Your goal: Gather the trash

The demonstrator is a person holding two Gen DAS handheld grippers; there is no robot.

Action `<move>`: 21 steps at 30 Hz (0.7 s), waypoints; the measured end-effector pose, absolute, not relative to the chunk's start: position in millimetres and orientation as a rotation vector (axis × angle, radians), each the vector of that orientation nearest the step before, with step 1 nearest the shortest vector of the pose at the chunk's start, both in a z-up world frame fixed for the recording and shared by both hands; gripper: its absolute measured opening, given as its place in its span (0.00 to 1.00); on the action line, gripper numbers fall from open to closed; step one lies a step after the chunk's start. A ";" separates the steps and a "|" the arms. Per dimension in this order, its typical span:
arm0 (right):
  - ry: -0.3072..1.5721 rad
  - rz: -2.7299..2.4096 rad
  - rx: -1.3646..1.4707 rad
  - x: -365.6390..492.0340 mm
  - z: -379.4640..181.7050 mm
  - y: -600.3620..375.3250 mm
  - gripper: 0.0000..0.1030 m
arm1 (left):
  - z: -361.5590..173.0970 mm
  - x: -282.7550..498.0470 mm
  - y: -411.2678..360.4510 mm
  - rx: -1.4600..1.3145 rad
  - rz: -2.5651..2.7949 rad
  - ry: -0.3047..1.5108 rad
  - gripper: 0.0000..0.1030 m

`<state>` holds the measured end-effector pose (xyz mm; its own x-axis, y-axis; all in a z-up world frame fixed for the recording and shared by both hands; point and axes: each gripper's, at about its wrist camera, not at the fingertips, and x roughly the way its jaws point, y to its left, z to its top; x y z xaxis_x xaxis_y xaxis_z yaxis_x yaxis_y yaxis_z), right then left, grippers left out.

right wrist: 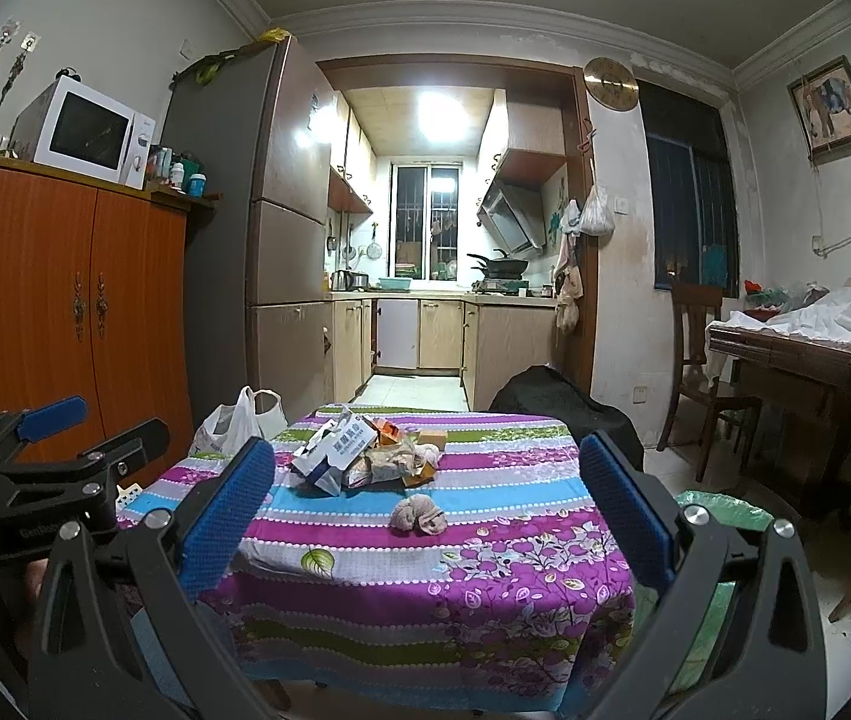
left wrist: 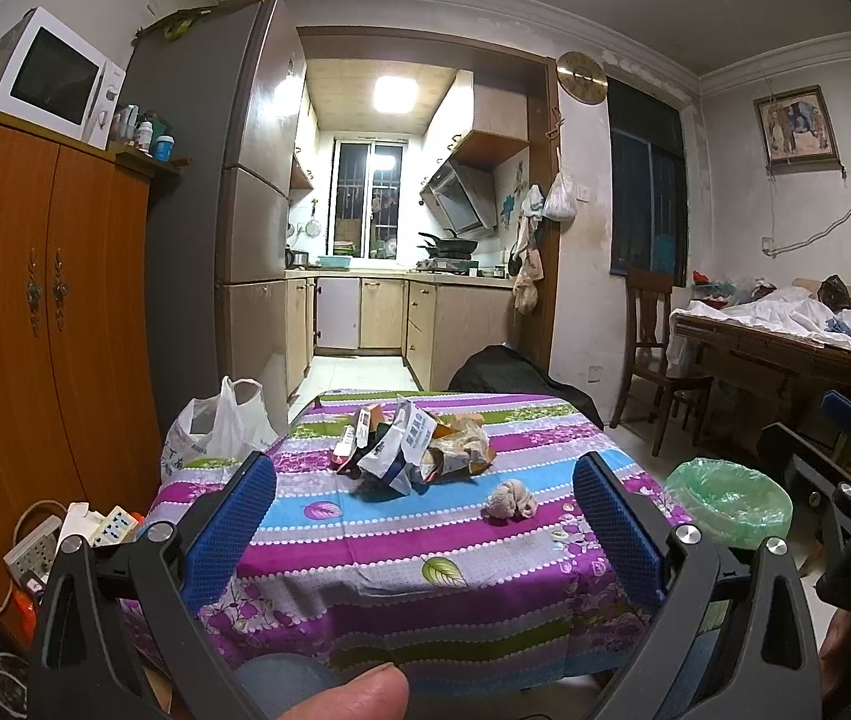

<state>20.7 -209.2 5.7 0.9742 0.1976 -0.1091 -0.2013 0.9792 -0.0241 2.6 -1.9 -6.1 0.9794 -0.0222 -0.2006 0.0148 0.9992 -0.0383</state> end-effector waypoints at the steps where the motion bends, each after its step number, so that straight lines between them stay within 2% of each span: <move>1: 0.106 0.201 -0.036 20.7 5.7 -209.0 0.95 | -6.4 2.7 -2.0 -0.036 -0.019 0.203 0.96; 21: 0.109 0.205 -0.041 21.1 7.0 -207.4 0.95 | -5.5 2.9 -1.5 -0.037 -0.017 0.203 0.96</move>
<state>21.1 -207.4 7.0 0.9731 0.2011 -0.1123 -0.2056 0.9782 -0.0298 2.9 -1.5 -5.5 0.9794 -0.0207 -0.2009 0.0133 0.9992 -0.0383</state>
